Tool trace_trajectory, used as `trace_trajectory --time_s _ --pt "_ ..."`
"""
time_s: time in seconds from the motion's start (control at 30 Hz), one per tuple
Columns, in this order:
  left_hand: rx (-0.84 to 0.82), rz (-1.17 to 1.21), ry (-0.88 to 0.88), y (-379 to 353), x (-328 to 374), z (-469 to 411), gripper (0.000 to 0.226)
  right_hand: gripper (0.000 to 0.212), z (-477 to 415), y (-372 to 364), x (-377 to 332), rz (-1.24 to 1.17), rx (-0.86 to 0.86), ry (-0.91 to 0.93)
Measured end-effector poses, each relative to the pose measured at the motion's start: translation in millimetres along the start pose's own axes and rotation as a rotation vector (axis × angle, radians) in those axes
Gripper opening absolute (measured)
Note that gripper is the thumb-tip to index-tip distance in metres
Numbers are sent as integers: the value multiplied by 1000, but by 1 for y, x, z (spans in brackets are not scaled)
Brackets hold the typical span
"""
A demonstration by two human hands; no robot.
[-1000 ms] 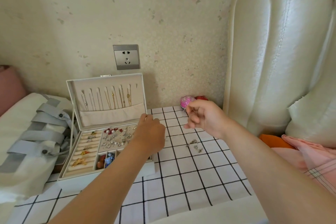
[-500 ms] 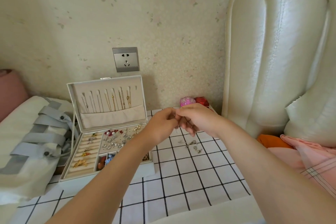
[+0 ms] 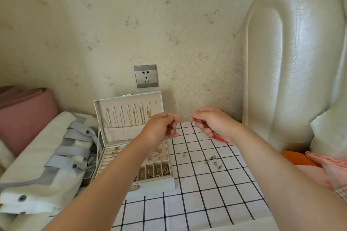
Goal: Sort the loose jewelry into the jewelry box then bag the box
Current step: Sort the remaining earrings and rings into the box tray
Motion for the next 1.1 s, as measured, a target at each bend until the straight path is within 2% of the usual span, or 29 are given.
trace_trajectory --time_s 0.1,0.2,0.27,0.43,0.57,0.73,0.9,1.1 --pt "-50 -39 -5 7 10 -3 24 27 -14 -5 -19 18 97 69" --pt "-133 -46 -9 10 17 -7 20 29 -28 -14 -35 165 193 156" --pt "-119 -65 -20 19 21 -12 17 28 -36 -21 -45 261 239 216" --pt "92 -179 -67 63 27 -33 20 24 -63 -33 -60 377 363 284" --pt "300 -346 -252 95 43 -49 25 8 -82 -35 -59 393 507 282" --pt "449 -507 -385 106 50 -60 23 6 -96 -37 -60 472 640 297" --pt "568 -559 -454 117 49 -67 31 8 -102 -44 -57 501 763 304" --pt "587 -574 -425 118 39 -75 50 14 -112 -52 -53 719 796 295"
Point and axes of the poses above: each hand's wrist, its own z-axis away from the middle knuckle, its own y-axis out of the back of the hand, x = y × z, the point moved 10 cm from there along -z, towards the middle knuckle, and after that the axes turned 7 degrees about z, right-handed, at the moved point
